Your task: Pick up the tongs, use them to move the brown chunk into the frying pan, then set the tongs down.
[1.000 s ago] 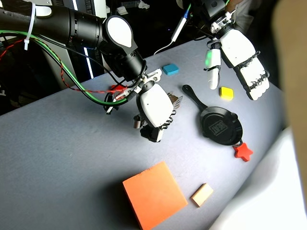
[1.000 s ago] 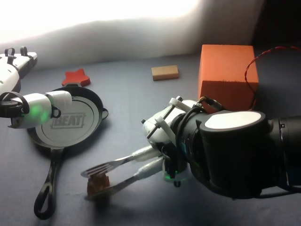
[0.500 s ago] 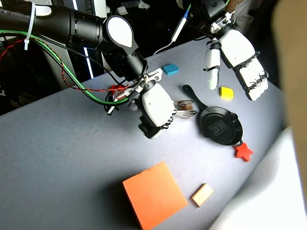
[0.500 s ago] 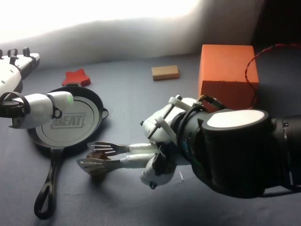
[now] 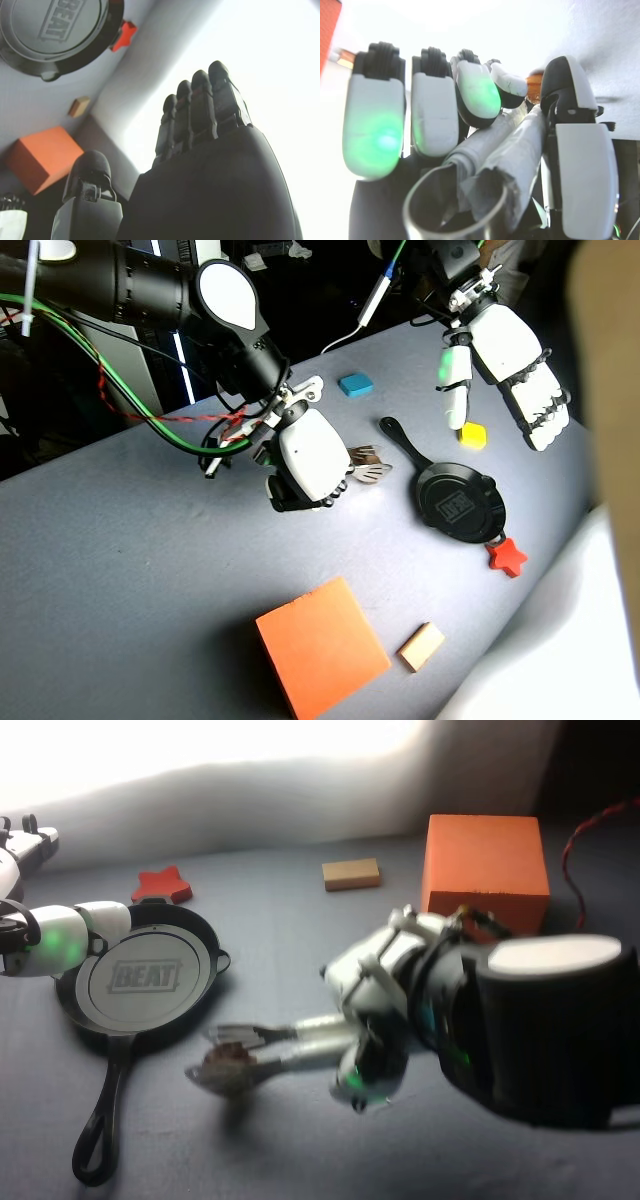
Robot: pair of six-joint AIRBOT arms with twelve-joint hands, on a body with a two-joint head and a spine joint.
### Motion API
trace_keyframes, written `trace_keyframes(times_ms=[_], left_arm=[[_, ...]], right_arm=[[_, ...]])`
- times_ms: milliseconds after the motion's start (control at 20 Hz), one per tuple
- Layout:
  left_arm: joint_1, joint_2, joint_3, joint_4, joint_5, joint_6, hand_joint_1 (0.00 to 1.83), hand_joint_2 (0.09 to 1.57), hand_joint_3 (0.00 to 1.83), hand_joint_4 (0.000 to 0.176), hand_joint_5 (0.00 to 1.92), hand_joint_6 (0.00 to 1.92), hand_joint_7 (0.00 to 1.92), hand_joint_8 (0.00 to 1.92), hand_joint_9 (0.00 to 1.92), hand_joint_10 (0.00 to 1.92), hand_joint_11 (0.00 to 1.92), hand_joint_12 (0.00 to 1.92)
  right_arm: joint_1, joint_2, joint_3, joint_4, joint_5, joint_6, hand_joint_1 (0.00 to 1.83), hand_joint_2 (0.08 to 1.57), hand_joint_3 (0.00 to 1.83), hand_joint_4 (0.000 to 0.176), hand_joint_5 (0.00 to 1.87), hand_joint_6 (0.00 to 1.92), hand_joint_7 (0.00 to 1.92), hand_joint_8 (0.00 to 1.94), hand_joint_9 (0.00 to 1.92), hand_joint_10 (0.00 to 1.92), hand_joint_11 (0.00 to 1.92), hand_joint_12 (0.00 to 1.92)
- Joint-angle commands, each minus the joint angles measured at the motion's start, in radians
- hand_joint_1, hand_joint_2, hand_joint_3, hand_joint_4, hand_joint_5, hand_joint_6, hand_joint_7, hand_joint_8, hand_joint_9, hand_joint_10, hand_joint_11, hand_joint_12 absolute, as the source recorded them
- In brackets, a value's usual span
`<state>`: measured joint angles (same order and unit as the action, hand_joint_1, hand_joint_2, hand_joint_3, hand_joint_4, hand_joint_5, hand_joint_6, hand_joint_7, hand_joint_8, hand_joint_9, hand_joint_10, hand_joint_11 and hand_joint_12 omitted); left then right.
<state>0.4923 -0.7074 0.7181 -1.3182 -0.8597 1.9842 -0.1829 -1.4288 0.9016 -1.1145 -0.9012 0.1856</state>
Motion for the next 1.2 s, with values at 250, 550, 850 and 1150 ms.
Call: trace_keyframes(times_ms=[250,550,850,1150], left_arm=[[0.019,0.019,0.026,0.059,-0.068,-0.064,0.00,1.24,0.00,0.000,0.06,0.01,0.11,0.00,0.08,0.00,0.00,0.18],[0.018,0.018,0.045,0.059,-0.062,-0.071,0.00,1.24,0.00,0.000,0.08,0.01,0.11,0.00,0.09,0.00,0.00,0.15],[0.017,0.013,0.058,0.059,-0.056,-0.074,0.00,1.24,0.00,0.000,0.08,0.00,0.12,0.00,0.10,0.00,0.00,0.19],[0.016,0.012,0.057,0.059,-0.056,-0.072,0.00,1.24,0.00,0.000,0.07,0.00,0.11,0.00,0.09,0.00,0.00,0.19]], right_arm=[[0.061,-0.032,0.090,-0.178,0.073,0.080,0.94,1.43,0.00,0.176,1.31,1.92,1.51,1.94,1.63,1.92,1.65,1.92],[0.038,-0.168,0.346,-0.228,0.240,0.148,0.94,1.44,0.00,0.176,1.31,1.92,1.51,1.94,1.62,1.92,1.65,1.92],[0.011,-0.223,0.422,-0.228,0.302,0.130,0.91,1.44,0.00,0.176,1.27,1.92,1.49,1.94,1.60,1.92,1.62,1.92],[-0.002,-0.265,0.468,-0.228,0.305,0.109,0.82,1.46,0.01,0.176,1.21,1.92,1.40,1.94,1.51,1.92,1.54,1.92]])
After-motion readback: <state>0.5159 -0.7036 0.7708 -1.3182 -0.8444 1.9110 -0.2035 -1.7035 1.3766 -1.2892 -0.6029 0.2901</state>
